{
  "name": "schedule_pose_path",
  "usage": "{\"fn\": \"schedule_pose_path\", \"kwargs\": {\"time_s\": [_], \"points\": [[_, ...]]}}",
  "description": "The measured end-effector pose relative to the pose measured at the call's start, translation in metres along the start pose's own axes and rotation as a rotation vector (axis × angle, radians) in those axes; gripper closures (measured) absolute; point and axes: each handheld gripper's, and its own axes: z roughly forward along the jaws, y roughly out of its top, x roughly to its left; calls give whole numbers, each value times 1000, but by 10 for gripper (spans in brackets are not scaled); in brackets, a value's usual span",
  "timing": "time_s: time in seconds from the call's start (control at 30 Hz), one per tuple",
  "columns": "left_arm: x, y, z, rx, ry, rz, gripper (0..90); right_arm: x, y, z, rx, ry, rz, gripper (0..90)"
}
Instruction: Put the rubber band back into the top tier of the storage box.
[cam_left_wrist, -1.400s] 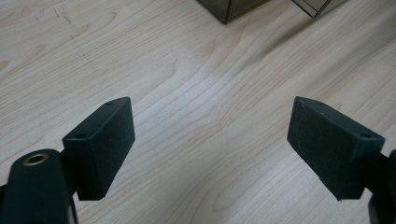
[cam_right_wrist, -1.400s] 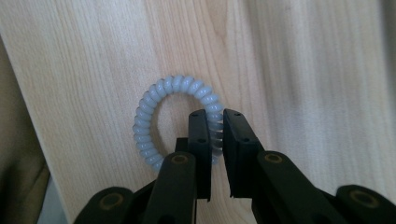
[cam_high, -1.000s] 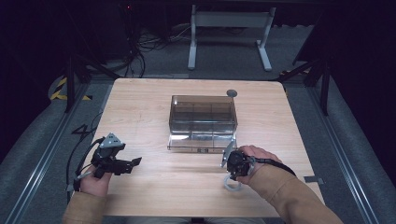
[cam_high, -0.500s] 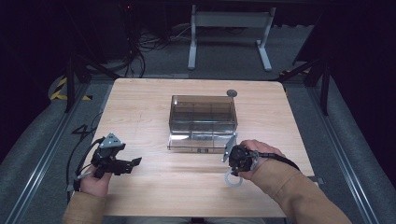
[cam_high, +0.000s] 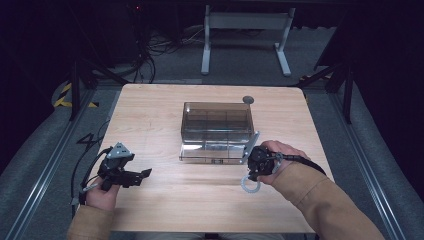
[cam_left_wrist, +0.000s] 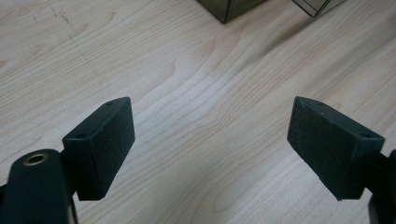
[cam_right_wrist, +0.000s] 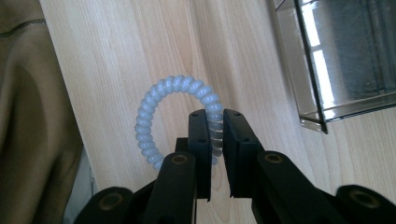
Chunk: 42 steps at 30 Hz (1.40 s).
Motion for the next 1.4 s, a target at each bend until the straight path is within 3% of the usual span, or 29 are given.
{"fn": "schedule_pose_path", "kwargs": {"time_s": [0.17,0.5,0.73,1.13,1.4], "points": [[0,2,0,-11,-5,-10,157,-2,2,-8,-13,-5,14,832],[-1,3,-2,-17,-8,10,157,-3,9,-27,-17,-27,16,831],[-1,-1,-6,-28,-4,-10,156,-8,13,-33,-33,-31,20,832],[0,0,-5,-21,-10,-8,157,-16,29,-44,-64,-44,25,832],[0,2,-2,-22,-18,0,157,-27,35,-53,-121,-57,53,832]]}}
